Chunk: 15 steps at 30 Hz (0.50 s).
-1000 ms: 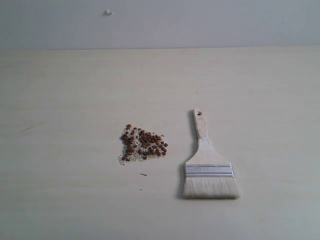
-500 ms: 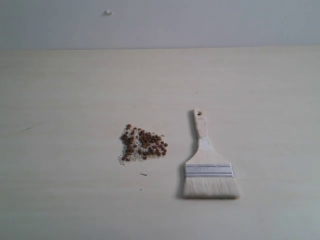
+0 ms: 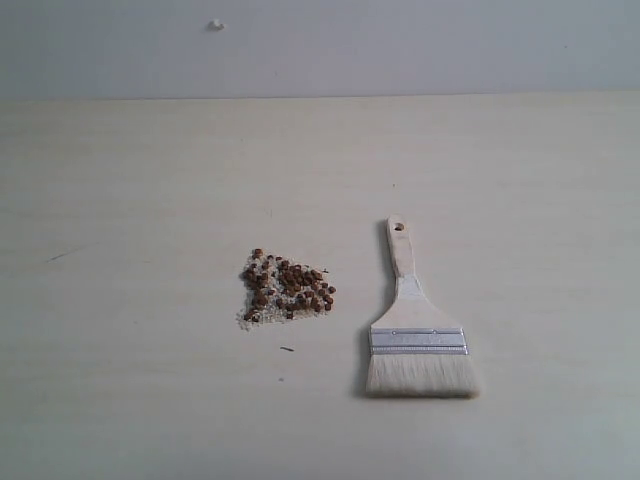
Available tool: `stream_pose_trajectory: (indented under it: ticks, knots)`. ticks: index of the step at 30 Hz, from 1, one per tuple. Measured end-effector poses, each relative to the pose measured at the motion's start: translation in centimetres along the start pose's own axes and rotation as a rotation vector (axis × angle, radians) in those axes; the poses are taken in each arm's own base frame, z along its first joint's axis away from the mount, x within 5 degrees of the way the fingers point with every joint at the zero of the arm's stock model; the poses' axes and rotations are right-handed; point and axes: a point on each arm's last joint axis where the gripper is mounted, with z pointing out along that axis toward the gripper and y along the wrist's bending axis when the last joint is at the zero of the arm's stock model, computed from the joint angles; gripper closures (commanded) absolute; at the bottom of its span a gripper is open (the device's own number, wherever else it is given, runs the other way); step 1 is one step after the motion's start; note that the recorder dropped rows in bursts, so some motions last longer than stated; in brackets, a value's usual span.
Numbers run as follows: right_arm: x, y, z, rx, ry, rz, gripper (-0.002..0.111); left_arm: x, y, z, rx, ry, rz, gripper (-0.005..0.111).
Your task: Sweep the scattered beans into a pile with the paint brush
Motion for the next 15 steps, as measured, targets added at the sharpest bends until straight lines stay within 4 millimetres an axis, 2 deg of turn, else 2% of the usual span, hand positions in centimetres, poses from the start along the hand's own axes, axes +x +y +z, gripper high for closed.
stream_pose_trajectory:
  ticks: [7,15]
  knots:
    - [0.73,-0.01,-0.03,0.000,0.080,-0.014,0.108,0.00,0.00,0.00,0.000,0.000,0.000,0.107]
    - [0.81,-0.01,-0.04,0.000,0.089,-0.015,0.108,0.00,0.00,0.00,0.000,0.000,0.000,0.107]
